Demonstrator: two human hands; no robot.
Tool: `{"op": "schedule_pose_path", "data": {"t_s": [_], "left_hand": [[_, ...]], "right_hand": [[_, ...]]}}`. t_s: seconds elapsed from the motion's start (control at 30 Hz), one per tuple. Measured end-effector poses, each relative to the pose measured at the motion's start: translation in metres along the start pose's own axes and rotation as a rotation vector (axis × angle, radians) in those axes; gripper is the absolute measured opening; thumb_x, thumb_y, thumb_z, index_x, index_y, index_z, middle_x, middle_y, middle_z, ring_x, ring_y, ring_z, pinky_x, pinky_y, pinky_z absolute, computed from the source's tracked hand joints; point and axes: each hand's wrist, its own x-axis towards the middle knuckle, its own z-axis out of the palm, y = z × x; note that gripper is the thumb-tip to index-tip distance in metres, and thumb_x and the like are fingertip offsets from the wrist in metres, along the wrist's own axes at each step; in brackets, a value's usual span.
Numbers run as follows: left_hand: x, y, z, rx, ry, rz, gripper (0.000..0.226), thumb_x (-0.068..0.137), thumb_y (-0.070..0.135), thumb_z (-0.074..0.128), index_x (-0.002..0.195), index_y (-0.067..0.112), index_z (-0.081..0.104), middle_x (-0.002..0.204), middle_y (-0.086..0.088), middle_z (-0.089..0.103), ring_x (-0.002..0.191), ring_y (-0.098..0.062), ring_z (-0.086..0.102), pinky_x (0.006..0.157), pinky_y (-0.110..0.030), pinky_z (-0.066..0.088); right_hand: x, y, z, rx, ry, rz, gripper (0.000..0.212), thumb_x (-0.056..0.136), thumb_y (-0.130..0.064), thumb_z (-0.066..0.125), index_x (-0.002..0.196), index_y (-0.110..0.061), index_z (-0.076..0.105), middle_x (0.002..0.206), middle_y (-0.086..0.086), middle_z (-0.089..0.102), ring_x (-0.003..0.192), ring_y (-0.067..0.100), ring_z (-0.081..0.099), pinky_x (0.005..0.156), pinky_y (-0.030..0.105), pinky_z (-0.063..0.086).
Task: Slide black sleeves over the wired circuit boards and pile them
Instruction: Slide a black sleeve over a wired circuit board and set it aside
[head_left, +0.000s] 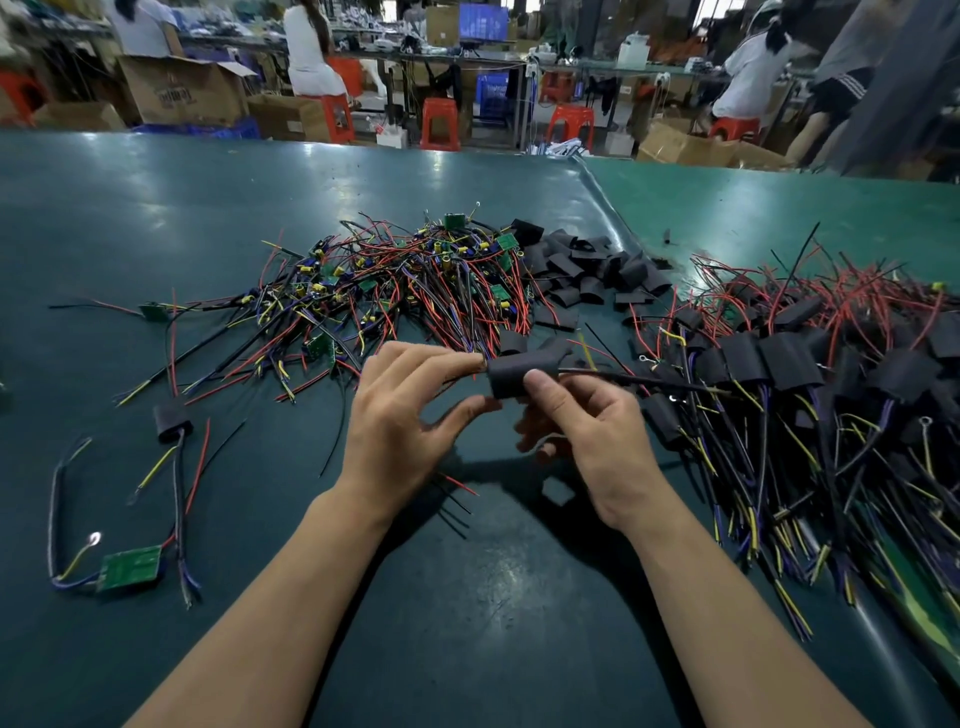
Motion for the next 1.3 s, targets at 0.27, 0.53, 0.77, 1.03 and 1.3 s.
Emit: {"op": "schedule_pose_path", "data": {"t_s": [0.27, 0.53, 0.77, 1.03, 1.3], "left_hand": [[-0.002, -0.002, 0.006, 0.039, 0.099, -0.109, 0.019, 0.087, 0.022, 0.073, 0.1, 0.009, 0.07, 0.093, 0.0, 0.069, 0.089, -0.024, 0.06, 0.085, -0.046, 0.047], [-0.004, -0.011, 0.003, 0.409, 0.012, -0.44, 0.021, 0.086, 0.034, 0.065, 0.096, 0.016, 0.071, 0.1, -0.005, 0.065, 0.098, -0.033, 0.054, 0.084, -0.041, 0.038], [-0.005, -0.022, -0.006, 0.545, -0.212, -0.814, 0.033, 0.09, 0.033, 0.055, 0.119, 0.017, 0.057, 0.108, -0.015, 0.063, 0.096, -0.04, 0.06, 0.081, -0.041, 0.044], [0.001, -0.007, -0.002, -0.172, 0.129, -0.569, 0.019, 0.087, 0.02, 0.074, 0.103, 0.022, 0.065, 0.078, 0.013, 0.062, 0.058, -0.007, 0.056, 0.064, -0.026, 0.053], [-0.002, 0.006, 0.007, -0.673, -0.028, -0.588, 0.02, 0.085, 0.005, 0.074, 0.103, 0.013, 0.068, 0.091, -0.002, 0.074, 0.08, -0.014, 0.072, 0.069, -0.025, 0.058]], "right_hand": [[0.017, -0.005, -0.028, 0.246, 0.698, -0.017, 0.028, 0.105, -0.026, 0.041, 0.113, -0.005, 0.058, 0.085, 0.003, 0.075, 0.042, 0.016, 0.06, 0.036, 0.021, 0.045], [0.016, 0.004, -0.026, -0.038, 0.513, 0.077, 0.031, 0.101, -0.021, 0.051, 0.077, -0.01, 0.067, 0.077, 0.003, 0.071, 0.043, 0.009, 0.058, 0.035, 0.02, 0.041], [0.013, 0.018, -0.014, -0.496, 0.363, -0.085, 0.031, 0.098, -0.033, 0.056, 0.073, -0.02, 0.068, 0.068, -0.011, 0.07, 0.047, 0.007, 0.062, 0.047, 0.023, 0.042], [0.011, 0.017, -0.007, -0.416, 0.242, -0.207, 0.017, 0.096, -0.021, 0.061, 0.091, -0.037, 0.065, 0.078, -0.01, 0.071, 0.054, 0.007, 0.063, 0.044, 0.022, 0.047], [0.005, 0.021, 0.0, -0.572, -0.042, -0.372, 0.071, 0.083, -0.015, 0.078, 0.142, -0.038, 0.046, 0.104, -0.014, 0.066, 0.075, 0.005, 0.061, 0.066, 0.011, 0.046]]}}
